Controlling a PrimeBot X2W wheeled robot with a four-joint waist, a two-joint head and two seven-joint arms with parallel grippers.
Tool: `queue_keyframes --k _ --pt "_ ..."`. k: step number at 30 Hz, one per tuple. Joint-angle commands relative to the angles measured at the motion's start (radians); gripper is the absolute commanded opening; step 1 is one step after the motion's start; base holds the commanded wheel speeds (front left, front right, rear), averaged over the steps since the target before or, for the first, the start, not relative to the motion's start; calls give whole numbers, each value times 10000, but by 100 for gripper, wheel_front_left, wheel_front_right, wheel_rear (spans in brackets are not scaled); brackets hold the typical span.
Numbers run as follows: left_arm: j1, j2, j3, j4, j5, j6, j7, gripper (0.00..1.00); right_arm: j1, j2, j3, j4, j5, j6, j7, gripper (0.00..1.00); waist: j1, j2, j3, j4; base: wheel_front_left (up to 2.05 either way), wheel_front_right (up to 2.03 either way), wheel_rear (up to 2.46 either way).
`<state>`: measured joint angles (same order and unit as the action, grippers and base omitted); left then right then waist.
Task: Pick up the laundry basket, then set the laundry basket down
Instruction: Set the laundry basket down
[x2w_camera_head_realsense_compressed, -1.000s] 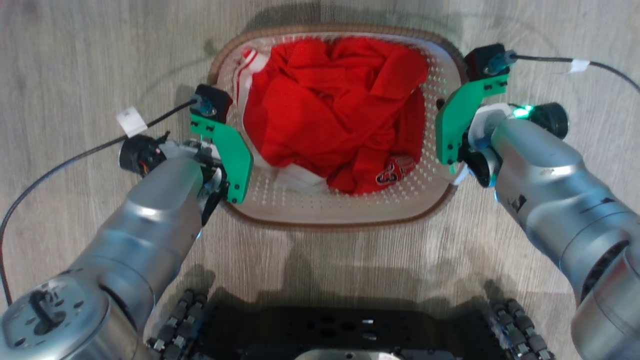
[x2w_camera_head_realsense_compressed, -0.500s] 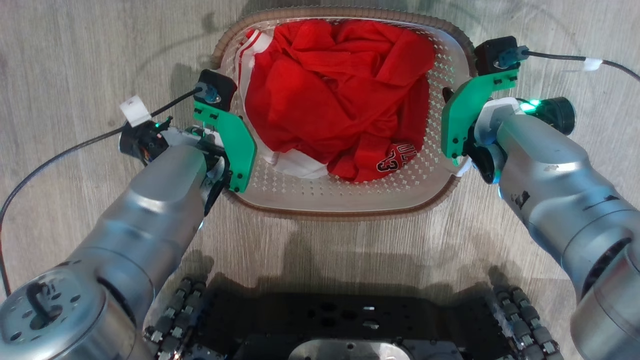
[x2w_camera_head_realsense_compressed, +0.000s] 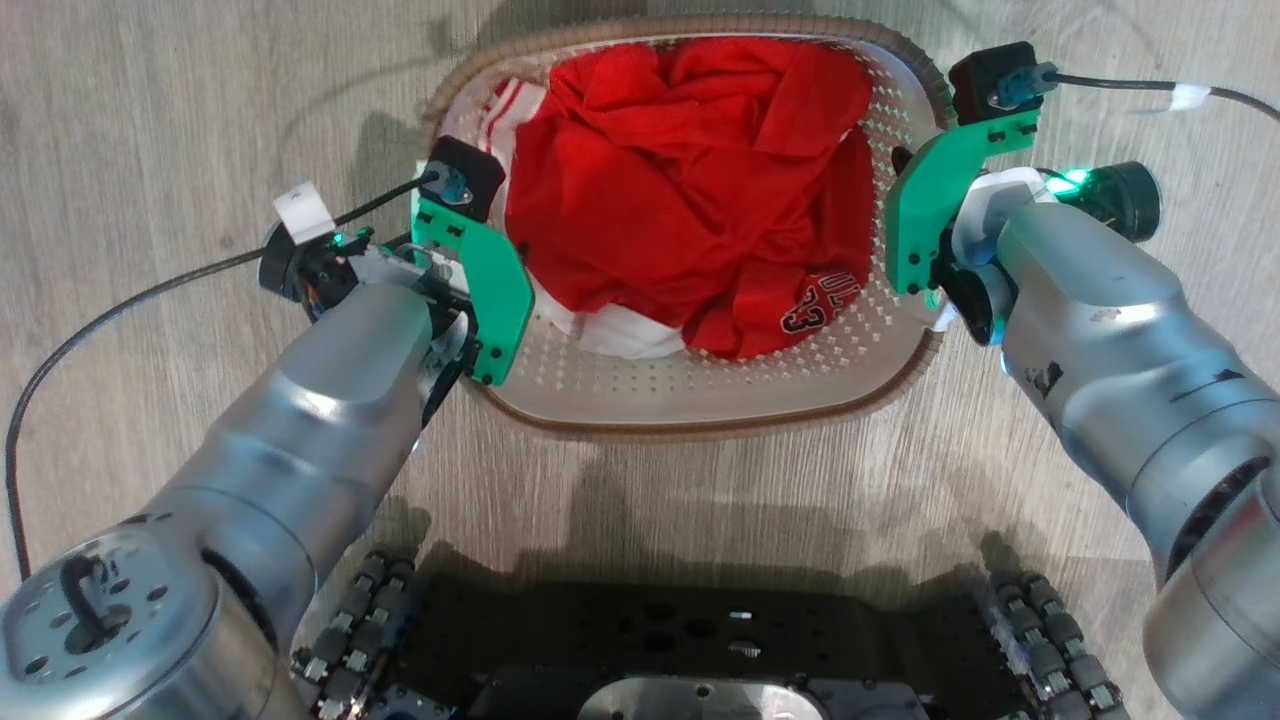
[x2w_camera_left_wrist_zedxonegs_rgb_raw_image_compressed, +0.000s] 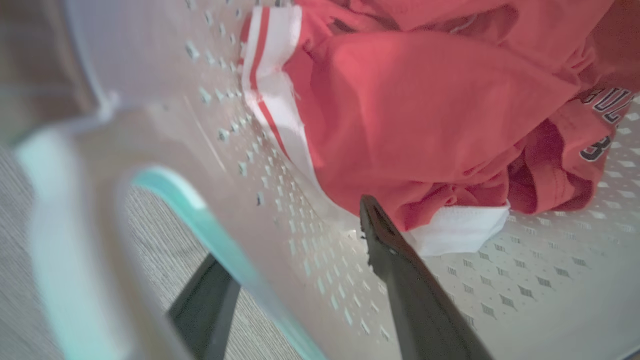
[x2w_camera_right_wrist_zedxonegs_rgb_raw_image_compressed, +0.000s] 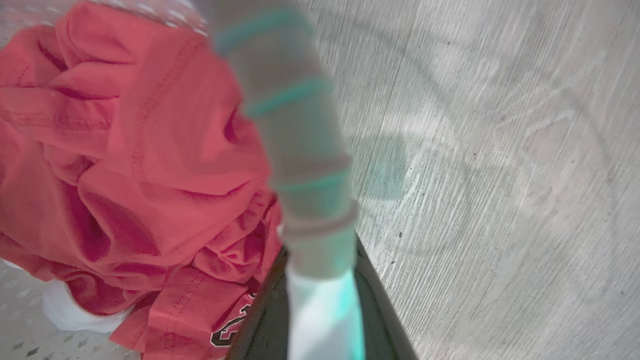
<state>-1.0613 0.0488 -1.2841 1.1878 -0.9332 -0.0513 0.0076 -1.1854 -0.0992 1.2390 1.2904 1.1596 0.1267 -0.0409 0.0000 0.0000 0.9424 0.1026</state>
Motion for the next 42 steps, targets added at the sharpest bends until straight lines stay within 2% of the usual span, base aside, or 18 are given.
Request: queue_keyframes --k 1,11,32,40,41,42 --pt "60 15 49 -209 40 39 -75 100 567 132 173 -5 -153 40 -14 0 0 0 -7 13 0 0 0" --pt "-61 15 44 -238 69 397 -552 100 608 121 -13 1 107 40 303 0 0 0 5 63 0 0 0" --pt "-318 14 40 -281 102 841 -1842 100 736 25 -994 3 724 40 169 0 0 0 -99 129 0 0 0" --pt "-278 14 39 -346 29 920 -1848 100 819 -44 -1217 3 674 40 116 0 0 0 -112 154 0 0 0" --pt "-272 14 39 -347 29 929 -1849 100 827 -68 -1258 3 661 40 117 14 0 0 -112 155 0 0 0" --pt "-268 14 39 -342 35 938 -1845 100 819 -107 -1263 3 595 40 82 64 0 0 -114 153 0 0 0"
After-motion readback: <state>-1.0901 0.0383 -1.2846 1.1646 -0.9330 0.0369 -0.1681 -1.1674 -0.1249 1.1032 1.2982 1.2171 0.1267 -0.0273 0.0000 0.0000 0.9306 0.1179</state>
